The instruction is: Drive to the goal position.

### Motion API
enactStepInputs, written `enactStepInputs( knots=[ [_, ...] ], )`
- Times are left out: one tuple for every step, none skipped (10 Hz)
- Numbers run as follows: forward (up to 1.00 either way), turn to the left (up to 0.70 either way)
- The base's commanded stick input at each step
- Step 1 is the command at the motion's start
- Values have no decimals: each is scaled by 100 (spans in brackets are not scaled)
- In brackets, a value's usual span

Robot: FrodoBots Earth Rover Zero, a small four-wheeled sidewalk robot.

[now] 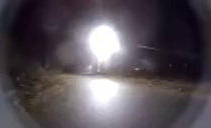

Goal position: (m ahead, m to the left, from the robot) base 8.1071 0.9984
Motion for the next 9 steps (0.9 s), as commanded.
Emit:
enactStepInputs(
  knots=[
    [100, 4],
    [100, 4],
    [100, 5],
    [100, 5],
    [100, 6],
    [100, 7],
    [100, 7],
    [100, 8],
    [100, 9]
  ],
)
